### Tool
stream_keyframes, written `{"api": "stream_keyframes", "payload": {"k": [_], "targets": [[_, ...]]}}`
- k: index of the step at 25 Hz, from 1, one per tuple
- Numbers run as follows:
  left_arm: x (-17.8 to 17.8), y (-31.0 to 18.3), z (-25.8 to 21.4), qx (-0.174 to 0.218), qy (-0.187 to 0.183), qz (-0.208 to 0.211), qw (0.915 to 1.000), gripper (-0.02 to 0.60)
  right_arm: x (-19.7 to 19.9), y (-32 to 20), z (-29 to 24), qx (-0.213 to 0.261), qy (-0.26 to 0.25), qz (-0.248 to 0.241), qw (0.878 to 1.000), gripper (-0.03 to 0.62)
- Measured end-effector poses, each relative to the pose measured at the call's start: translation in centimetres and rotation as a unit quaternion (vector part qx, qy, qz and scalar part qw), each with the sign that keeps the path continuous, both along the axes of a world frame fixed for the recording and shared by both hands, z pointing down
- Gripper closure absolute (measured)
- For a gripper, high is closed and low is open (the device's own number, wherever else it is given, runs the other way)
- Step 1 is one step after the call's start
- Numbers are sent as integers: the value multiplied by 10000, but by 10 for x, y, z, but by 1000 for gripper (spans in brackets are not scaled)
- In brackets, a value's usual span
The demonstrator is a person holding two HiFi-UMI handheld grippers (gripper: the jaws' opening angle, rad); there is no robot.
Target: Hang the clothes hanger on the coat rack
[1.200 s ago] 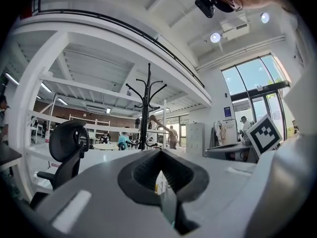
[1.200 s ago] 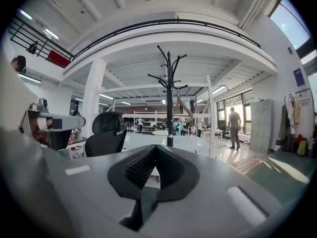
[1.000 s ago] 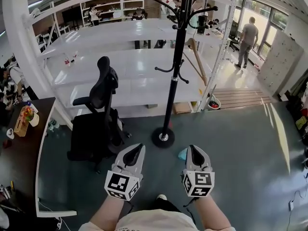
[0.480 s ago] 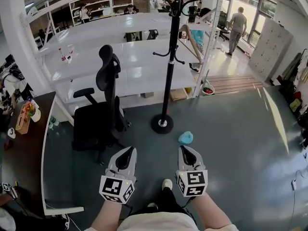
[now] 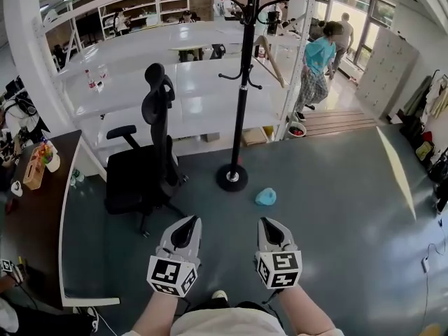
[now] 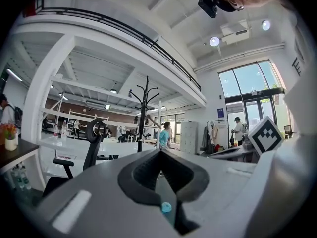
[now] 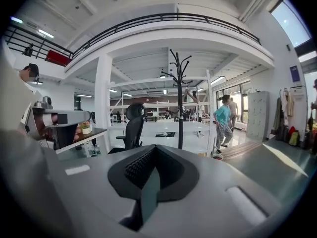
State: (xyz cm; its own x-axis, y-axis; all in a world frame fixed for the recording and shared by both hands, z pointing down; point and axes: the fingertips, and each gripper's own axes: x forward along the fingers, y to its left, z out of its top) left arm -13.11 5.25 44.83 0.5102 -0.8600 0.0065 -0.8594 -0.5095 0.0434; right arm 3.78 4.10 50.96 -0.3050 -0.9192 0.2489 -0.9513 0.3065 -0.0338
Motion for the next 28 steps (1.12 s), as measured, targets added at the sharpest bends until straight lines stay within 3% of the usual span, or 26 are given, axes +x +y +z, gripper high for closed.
{"api": "stream_keyframes", "payload": {"k": [10, 28], "targets": [[25, 43, -17, 65, 121, -78, 9999, 581, 21, 49, -22, 152, 128, -198, 9996, 568], [75, 81, -31, 213, -91, 84, 9997, 581, 58, 88, -42, 327, -71, -86, 9994, 568]]}}
